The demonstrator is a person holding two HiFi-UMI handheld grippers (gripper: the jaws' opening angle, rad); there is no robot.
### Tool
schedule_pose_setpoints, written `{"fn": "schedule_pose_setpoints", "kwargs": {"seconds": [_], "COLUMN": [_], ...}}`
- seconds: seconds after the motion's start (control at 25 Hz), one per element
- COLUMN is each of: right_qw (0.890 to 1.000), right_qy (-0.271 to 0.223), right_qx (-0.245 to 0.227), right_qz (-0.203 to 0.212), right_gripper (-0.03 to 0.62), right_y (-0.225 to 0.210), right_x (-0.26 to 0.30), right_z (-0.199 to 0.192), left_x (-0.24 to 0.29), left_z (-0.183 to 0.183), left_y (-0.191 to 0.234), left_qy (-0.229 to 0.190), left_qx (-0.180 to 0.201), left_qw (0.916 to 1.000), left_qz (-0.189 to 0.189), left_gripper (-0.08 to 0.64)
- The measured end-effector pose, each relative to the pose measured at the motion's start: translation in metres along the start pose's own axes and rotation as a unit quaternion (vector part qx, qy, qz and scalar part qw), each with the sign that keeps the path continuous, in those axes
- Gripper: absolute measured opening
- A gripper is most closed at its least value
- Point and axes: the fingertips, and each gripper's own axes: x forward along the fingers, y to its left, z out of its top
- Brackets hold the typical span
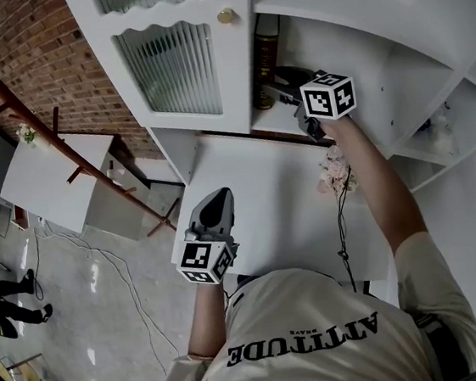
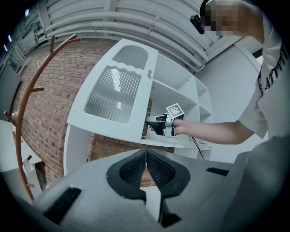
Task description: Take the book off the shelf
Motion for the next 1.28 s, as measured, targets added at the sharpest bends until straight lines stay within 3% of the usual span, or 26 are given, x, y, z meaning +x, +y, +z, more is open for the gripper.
{"fn": "schedule_pose_setpoints", "kwargs": {"seconds": [1.28], "right_qw": [0.997], "right_qy": [-0.015], "right_qx": [0.032], "right_qz": [0.073], "right_gripper": [0.252], "right_y": [0.059], "right_x": [-0.032], "right_z": [-0.01], "left_x": [-0.004], "left_z": [-0.01], "left_y": [-0.027], "left_qy": [0.013], "left_qx": [0.002], "left_qw": [0.9999], "left_qz": [0.003], "left_gripper": [0.027]}}
